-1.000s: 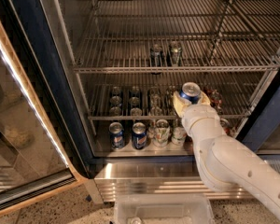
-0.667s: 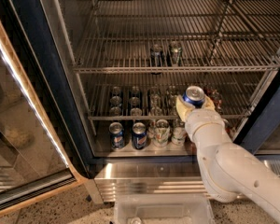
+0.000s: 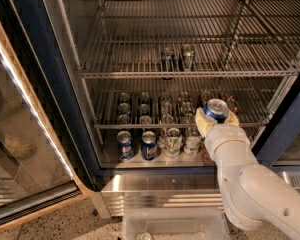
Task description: Pick pepsi can from middle shelf of fridge
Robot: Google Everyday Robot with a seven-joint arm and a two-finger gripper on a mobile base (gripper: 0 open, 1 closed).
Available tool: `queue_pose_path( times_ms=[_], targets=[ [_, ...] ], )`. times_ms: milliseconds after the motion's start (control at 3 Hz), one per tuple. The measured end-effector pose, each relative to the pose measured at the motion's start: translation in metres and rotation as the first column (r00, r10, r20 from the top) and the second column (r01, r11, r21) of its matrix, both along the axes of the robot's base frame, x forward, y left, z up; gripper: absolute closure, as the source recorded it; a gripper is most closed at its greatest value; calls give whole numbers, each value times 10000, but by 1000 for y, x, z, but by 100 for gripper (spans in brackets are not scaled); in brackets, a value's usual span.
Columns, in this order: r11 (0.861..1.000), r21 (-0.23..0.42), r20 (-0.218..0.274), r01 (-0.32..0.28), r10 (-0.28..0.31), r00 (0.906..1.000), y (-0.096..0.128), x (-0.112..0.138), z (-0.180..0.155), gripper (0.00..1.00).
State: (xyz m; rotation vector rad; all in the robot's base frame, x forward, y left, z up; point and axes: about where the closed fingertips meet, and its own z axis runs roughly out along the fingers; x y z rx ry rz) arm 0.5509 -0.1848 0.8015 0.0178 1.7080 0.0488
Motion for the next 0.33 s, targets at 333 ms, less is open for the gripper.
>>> queue_pose_path(
  times_ms=[333],
  targets=[
    [10000,5,-1,17,-17,10000,-1,0,0,100]
  ],
)
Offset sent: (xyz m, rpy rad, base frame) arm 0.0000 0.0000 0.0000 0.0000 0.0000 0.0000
